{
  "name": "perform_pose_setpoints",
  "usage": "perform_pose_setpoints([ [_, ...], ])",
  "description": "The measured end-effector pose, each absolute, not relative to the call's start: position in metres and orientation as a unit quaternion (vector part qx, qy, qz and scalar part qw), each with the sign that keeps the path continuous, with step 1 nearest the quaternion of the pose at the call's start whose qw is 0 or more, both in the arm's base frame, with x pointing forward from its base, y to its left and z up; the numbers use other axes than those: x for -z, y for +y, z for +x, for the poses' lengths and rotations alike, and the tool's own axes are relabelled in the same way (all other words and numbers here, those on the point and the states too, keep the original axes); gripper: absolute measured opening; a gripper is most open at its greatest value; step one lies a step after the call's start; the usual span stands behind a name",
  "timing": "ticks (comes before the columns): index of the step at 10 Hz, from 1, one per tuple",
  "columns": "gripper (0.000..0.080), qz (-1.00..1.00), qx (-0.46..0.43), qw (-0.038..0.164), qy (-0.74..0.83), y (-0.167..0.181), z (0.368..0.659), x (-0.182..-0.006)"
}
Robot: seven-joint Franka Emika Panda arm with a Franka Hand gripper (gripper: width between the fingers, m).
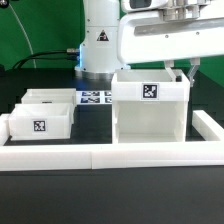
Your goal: Assemble drawer
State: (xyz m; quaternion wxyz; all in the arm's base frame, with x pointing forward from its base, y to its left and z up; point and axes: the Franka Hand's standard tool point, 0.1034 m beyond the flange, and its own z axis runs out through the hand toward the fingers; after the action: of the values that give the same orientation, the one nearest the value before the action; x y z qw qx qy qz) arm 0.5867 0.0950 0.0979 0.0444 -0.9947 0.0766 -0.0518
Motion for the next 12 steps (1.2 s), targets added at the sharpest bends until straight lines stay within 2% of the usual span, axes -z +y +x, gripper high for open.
perform_pose_setpoints([
  [3, 0.0038, -0.991, 0.051, 0.047, 0.111, 0.097, 0.587, -0.099],
  [6, 0.0038, -0.954, 0.047, 0.062, 0.288, 0.112, 0.588, -0.102],
  [12, 0.0038, -0.88, 0.036, 0.081, 0.467, 0.103, 0.593, -0.105],
])
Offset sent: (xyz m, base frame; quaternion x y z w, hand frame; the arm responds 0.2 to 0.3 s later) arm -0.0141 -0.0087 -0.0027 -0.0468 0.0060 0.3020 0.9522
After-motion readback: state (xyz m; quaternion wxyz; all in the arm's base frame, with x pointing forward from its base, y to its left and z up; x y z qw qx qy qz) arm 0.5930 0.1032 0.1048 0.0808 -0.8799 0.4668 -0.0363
